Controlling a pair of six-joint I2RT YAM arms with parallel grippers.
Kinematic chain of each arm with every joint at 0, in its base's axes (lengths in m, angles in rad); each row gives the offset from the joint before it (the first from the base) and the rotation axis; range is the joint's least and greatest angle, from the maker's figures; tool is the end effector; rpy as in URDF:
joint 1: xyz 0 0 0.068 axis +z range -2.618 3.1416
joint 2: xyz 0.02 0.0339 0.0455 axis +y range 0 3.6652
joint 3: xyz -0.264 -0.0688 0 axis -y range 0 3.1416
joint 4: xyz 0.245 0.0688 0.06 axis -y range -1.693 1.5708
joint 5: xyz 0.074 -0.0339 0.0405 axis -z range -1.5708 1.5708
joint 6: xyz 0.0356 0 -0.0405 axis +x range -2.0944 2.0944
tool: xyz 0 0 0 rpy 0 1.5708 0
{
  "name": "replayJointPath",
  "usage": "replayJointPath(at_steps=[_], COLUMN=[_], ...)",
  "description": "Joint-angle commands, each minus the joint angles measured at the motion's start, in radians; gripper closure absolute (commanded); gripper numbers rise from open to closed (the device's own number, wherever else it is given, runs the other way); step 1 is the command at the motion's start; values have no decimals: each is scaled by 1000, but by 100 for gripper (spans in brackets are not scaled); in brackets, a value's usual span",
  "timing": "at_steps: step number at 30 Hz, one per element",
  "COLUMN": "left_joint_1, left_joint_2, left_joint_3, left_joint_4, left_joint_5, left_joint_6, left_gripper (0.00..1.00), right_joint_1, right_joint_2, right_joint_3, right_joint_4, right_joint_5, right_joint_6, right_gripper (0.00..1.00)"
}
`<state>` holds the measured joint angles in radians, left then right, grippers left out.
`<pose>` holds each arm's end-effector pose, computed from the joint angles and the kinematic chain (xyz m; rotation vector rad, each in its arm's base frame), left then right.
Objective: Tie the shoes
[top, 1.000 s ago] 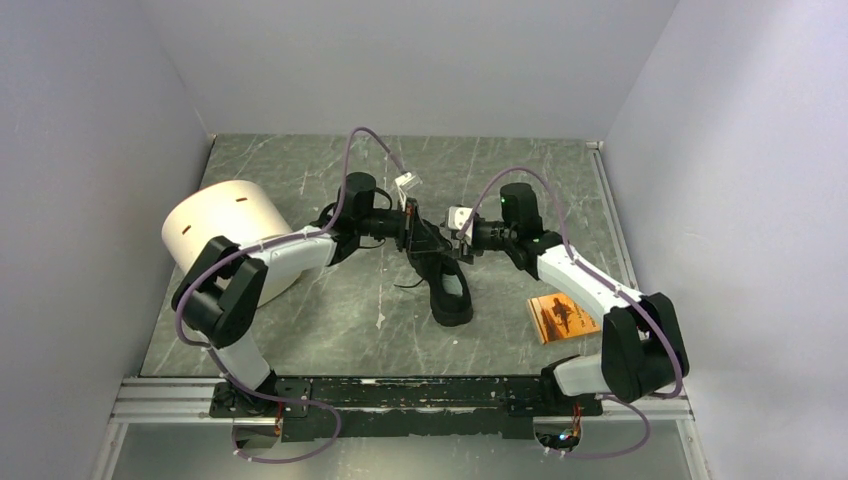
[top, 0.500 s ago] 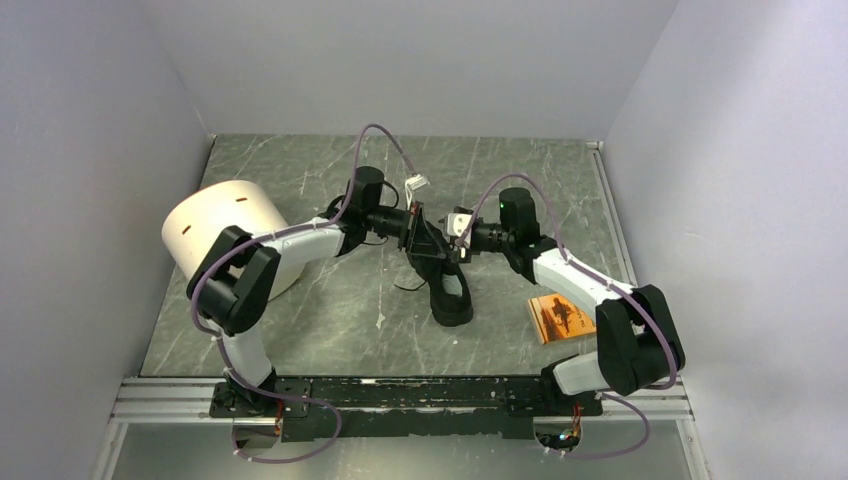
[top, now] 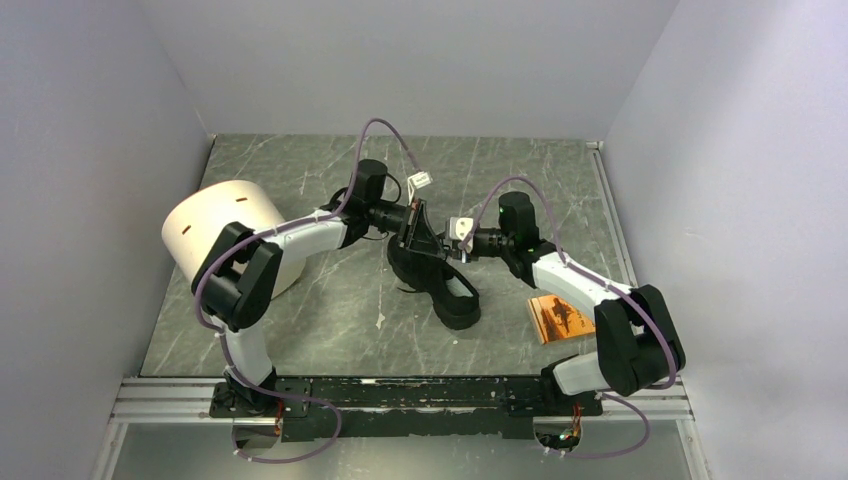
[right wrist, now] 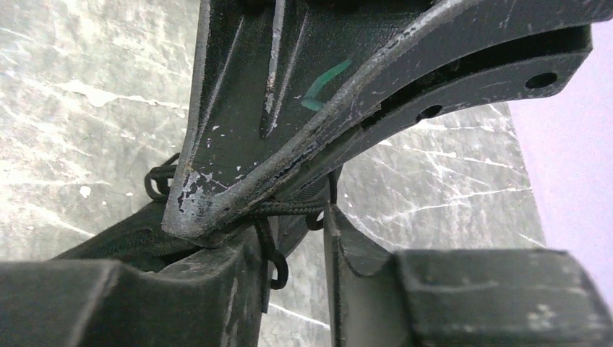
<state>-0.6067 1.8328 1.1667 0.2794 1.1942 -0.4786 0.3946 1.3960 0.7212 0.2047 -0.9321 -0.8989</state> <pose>0.3087 -0.2545 0.2314 1.0233 1.9052 -1.8282 0.2547 0.1370 0.2241 -1.5313 1.1041 0.6025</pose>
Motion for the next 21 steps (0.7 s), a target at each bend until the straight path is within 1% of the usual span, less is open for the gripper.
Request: replayJointPath(at_steps=[1,2,3,5,8,11,12,16,18,21], left_joint_1=[-24,-23,-22,-18,-6,1,1,1,1,2], left_joint_2=[22,18,15,3,-23,-32,-31,-26,-26,-46], left_joint_3=[53,58,62,59,47,70,80,99,98,87], left_joint_4=[-41,-61,-80,-95,-104,-186,-218,-258,-276,-305], left_joint_5=[-28,-34,-37,-49,-75,-119,-130,-154,-162,-172], left_joint_6=[50,67,82,97,110,171,186,212,221,236], left_gripper=[95,95,95,95,95,95,95,95,95,95], right_joint_1=[43,44,43,43,46,52,66,120,129,140], right_joint_2=[-31,-39,-49,-77,-122,-161,-174,-226,-239,-275], right_joint_3=[6,-2,-13,-31,-18,-6,-10,-36,-32,-41], right_joint_4=[133,155,184,197,115,27,8,-25,-89,-162], right_joint_5=[-79,-55,1,113,301,393,441,646,649,542], right_joint_6=[66,87,119,159,190,247,270,378,387,330], right_gripper=[88,98,100,100,100,100,100,100,100,100])
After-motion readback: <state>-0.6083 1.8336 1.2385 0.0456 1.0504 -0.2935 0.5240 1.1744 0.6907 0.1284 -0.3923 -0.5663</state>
